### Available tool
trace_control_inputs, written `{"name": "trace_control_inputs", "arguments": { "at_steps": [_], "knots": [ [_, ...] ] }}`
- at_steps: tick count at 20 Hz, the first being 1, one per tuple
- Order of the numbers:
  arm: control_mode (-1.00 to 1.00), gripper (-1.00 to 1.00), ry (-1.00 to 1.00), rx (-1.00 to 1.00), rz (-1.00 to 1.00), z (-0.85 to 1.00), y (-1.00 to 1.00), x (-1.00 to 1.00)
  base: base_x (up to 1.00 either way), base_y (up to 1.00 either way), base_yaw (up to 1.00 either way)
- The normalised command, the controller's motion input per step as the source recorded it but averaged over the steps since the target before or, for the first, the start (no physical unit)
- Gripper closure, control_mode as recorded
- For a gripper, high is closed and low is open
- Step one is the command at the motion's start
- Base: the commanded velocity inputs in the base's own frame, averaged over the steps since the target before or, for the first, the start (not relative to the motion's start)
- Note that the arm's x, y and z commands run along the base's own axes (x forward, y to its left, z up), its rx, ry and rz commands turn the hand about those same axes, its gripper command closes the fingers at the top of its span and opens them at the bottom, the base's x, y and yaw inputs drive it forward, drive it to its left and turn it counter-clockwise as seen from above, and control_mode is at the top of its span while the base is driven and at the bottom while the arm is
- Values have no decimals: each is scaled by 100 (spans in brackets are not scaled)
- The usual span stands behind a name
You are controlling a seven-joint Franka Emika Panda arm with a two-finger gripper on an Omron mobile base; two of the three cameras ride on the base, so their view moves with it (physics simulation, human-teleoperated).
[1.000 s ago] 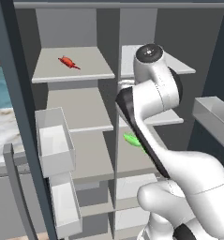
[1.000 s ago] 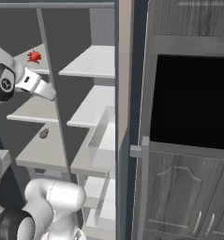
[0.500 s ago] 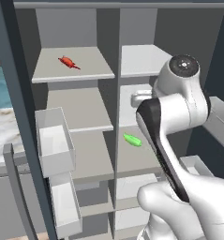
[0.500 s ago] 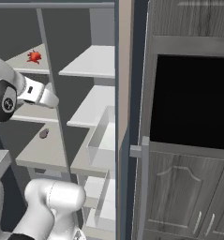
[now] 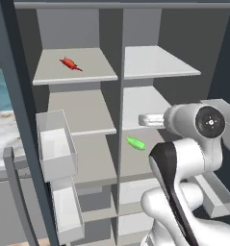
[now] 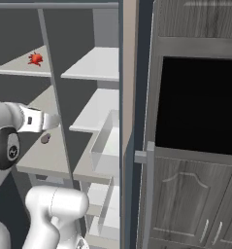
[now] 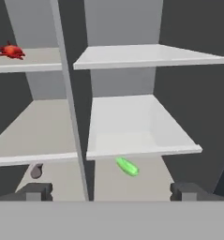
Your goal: There's a fish in the fridge that needs to be moved to the freezer for freezing. Pick up the fish from the fridge, place it on any shelf in the freezer, and close the fridge and freezer doors when done.
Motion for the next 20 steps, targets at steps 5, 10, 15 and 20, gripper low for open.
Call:
{"name": "trace_control_inputs", "arguments": {
  "at_steps": [5, 10, 15, 20],
  "knots": [
    [-100, -100, -22, 0, 3, 0, -2, -40, 0, 0, 0],
    [-100, -100, -3, 0, 0, 0, 13, -83, 0, 0, 0],
    [-100, -100, 0, 7, 0, 3, 30, -69, 0, 0, 0],
    [-100, -100, 0, 6, 0, 2, 0, -78, 0, 0, 0]
  ]
}}
